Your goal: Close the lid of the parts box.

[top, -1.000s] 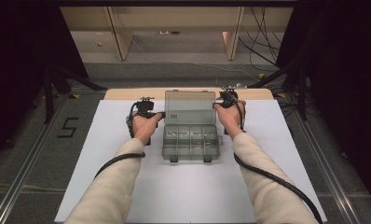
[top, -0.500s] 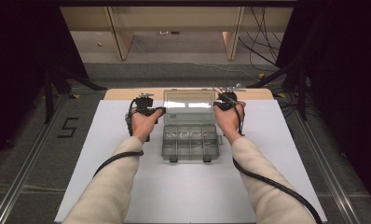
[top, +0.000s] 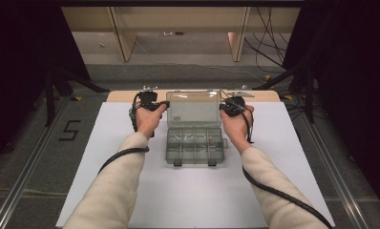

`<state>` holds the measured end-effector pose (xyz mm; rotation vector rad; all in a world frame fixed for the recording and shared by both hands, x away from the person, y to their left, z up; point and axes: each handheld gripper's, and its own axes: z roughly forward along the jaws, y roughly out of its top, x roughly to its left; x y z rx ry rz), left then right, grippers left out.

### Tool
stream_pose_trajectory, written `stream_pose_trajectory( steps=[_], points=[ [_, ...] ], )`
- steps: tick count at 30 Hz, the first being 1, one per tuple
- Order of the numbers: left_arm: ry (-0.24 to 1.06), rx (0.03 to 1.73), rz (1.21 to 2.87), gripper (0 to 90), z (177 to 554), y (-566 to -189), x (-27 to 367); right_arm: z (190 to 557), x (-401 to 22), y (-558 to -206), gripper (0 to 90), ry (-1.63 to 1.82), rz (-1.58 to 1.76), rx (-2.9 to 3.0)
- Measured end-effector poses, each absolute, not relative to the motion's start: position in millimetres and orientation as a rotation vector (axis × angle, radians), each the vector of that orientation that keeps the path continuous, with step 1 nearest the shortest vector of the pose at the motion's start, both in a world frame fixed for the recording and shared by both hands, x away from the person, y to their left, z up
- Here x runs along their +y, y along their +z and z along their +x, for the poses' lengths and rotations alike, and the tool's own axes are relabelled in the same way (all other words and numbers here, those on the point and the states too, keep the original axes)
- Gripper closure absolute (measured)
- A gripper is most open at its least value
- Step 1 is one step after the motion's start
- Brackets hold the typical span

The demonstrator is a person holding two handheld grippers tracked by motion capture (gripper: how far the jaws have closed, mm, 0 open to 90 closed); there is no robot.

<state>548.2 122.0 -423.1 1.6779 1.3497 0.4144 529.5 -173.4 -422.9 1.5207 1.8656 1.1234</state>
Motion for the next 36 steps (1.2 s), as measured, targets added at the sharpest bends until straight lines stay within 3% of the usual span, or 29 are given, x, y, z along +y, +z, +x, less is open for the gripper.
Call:
stream_pose_trajectory(
  steps=[14, 21, 29, 36],
  points=[
    [0.437, 1.323, 1.674, 86.4, 538, -420, 121, 534, -179, -412, 80.4, 1.172, 1.475, 1.866],
    [0.436, 1.300, 1.690, 85.8, 536, -418, 122, 543, -178, -406, 86.6, 1.145, 1.459, 1.887],
    [0.457, 1.273, 1.675, 81.2, 539, -414, 124, 536, -177, -403, 87.1, 1.153, 1.456, 1.879],
    [0.484, 1.268, 1.690, 85.3, 539, -409, 120, 529, -178, -401, 86.8, 1.153, 1.427, 1.882]
  ],
)
